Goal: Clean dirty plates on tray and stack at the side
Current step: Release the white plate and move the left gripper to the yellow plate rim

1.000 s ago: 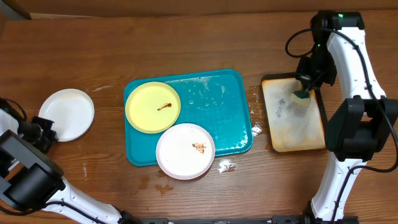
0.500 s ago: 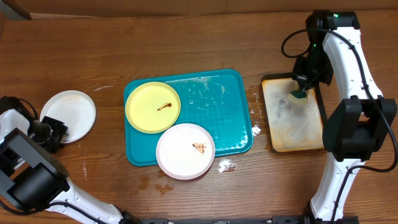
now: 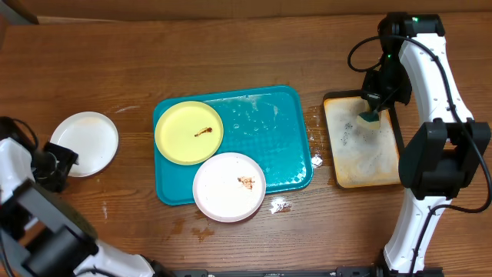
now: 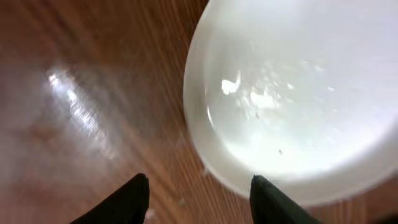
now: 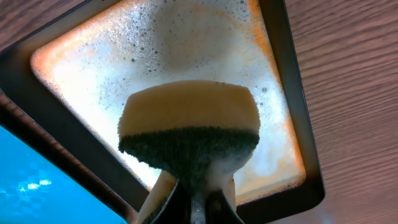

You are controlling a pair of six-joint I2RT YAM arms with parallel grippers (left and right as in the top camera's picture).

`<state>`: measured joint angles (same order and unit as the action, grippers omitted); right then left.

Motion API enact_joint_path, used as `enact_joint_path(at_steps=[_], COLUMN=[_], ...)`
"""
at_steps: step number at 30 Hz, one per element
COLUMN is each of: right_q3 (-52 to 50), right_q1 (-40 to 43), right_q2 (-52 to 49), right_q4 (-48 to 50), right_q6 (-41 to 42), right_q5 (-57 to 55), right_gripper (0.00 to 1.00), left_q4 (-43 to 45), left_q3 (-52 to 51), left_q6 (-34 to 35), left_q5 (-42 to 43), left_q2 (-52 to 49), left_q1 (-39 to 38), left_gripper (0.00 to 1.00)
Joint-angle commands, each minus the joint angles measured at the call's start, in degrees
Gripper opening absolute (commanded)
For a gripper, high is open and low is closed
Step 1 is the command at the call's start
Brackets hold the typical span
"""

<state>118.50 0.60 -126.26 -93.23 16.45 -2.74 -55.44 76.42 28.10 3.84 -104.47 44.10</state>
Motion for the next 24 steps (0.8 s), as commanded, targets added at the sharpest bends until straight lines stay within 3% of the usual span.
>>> enact_joint_path(at_steps=[1,5,11,16,20,24], right_q3=[1.3,1.3,1.1,0.3,-3.2,-9.4], right_q1=[-0.2,-0.2,-0.2,-0.3,-0.6,-1.0], right_q2=[1.9,1.9,1.9,1.9,1.9,1.9], right_q4=[0.0,0.0,-0.8,-3.1,-2.3,1.5], right_q6=[-0.4,-0.4,-0.9,-2.2,-3.2,-3.5], right_q5=[0.3,0.3,0.4,3.8,5.4,5.7], right_gripper=[0.04,0.04,0.04,0.04,0.04,0.04], left_q4=[-2.6,-6.0,-7.3,-7.6,-6.3,-5.8], left_q3=[0.2,0.2,0.2,0.2,0.2,0.2], left_q6=[1.6,1.6,-2.9,-4.4,-4.3,-4.1], left_q5=[-0.6,-0.7,-2.3,-5.9,-6.8,-6.7], left_q2=[6.2,11.8,18.3,18.9,18.8,18.7], left_q1=[-1.0,-4.9,-19.2,-35.7,-42.4,-44.8], left_gripper=[0.52,0.48,0.47,0.52,0.61,0.63])
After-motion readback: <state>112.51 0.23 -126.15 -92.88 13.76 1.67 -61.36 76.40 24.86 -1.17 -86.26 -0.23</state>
